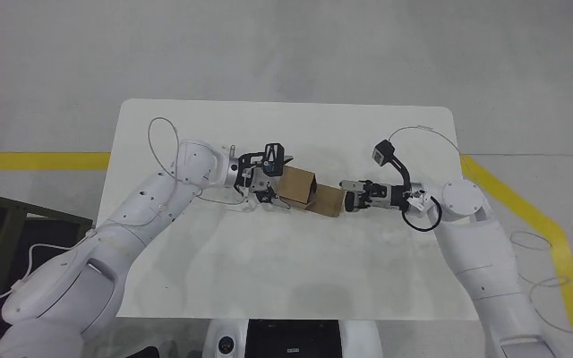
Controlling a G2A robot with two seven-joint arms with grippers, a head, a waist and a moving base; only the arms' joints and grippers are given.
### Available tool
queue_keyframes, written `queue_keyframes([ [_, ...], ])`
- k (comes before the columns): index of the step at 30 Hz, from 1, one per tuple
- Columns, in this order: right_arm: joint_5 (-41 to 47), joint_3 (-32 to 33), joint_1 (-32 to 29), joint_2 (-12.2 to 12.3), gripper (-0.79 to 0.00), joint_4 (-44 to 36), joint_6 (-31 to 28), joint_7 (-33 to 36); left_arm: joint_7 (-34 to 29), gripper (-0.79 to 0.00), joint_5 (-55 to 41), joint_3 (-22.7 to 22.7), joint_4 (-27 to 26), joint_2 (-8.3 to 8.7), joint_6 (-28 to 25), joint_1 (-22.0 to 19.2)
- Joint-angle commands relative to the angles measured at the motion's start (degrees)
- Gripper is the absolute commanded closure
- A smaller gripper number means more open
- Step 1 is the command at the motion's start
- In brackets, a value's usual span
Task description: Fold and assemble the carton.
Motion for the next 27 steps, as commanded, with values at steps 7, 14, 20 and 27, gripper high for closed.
queue_keyframes([
  [7, 2.55, -1.16, -0.78, -0.09, -0.785, 2.98, -1.58, -0.44, -0.83, -0.785, -0.17, -0.35, -0.28, -0.13, 0.00, 0.21],
  [14, 4.69, -4.58, 1.57, -1.05, -0.785, 8.58, -4.25, -0.56, -1.04, -0.785, -0.12, -0.49, -0.41, -0.16, 0.00, 0.33],
  [20, 6.90, -6.49, 3.48, -1.77, -0.785, 12.47, -6.55, -0.23, -1.05, -0.785, -0.10, -0.50, -0.40, -0.18, 0.00, 0.41],
  [27, 9.94, -8.54, 5.56, -2.77, -0.785, 16.11, -8.58, -0.06, -0.82, -0.785, 0.13, -0.49, -0.54, -0.20, 0.00, 0.45],
])
